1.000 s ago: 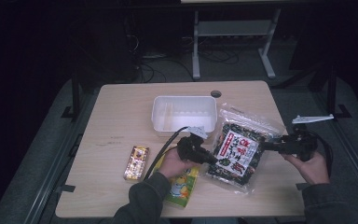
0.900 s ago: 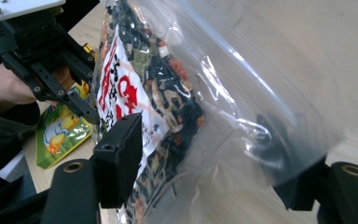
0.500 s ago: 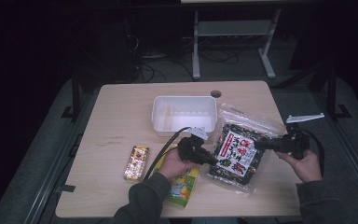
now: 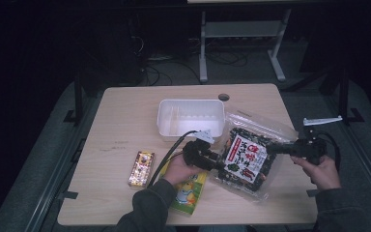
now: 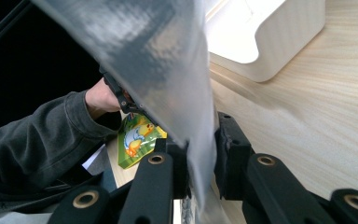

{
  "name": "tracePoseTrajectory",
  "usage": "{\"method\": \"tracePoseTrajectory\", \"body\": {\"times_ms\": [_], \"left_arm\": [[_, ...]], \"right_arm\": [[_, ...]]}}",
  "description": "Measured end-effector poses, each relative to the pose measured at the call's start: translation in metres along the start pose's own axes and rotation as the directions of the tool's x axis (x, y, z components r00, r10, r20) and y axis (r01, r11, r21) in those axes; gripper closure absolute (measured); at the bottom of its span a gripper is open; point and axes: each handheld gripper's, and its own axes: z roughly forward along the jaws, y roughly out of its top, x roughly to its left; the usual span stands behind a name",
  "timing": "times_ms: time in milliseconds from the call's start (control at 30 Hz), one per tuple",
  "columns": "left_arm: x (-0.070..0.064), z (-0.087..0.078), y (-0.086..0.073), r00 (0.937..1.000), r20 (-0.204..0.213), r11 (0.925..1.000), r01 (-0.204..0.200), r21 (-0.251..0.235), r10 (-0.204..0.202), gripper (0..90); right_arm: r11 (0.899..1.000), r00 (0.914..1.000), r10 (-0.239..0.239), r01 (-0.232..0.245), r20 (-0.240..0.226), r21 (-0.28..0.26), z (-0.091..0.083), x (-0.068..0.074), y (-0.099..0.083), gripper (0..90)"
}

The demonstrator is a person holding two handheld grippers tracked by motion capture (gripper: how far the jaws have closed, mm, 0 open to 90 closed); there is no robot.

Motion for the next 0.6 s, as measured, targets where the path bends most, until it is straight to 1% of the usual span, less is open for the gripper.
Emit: {"method": "tracePoseTrajectory", "body": {"times_ms": [133,167,200,233,367,500,600], "left_arm": [[-0.001,-0.006,-0.002,0.9994,-0.036,1.0,0.0,0.002,0.0,45.8],[-0.001,-0.009,-0.003,0.9992,-0.039,1.0,0.001,-0.003,-0.001,44.8],[-0.002,-0.011,-0.004,0.9989,-0.047,1.0,-0.001,-0.006,0.0,42.0],[-0.003,-0.013,-0.005,0.9983,-0.058,1.0,-0.002,-0.005,0.002,42.0],[-0.007,-0.023,-0.009,0.9959,-0.09,1.0,-0.009,0.004,0.01,37.3],[-0.012,-0.031,-0.012,0.9925,-0.121,0.9998,-0.019,-0.002,0.018,32.7],[-0.016,-0.034,-0.013,0.9913,-0.13,0.9998,-0.021,0.002,0.021,28.9]], "right_arm": [[1.0,0.9997,-0.008,0.008,0.021,-0.008,-0.004,0.005,0.003,77.3],[1.0,0.9994,-0.015,0.016,0.032,-0.01,-0.005,0.006,0.004,77.3],[1.0,0.9985,-0.023,0.024,0.051,-0.012,-0.008,0.009,0.007,77.3],[1.0,0.9985,-0.023,0.024,0.051,-0.012,-0.008,0.009,0.007,77.3],[0.999,0.9961,-0.033,0.035,0.082,-0.019,-0.011,0.013,0.011,77.4],[0.998,0.9937,-0.045,0.049,0.103,-0.031,-0.013,0.018,0.015,77.5],[0.998,0.992,-0.053,0.056,0.115,-0.031,-0.013,0.021,0.018,77.5]]}}
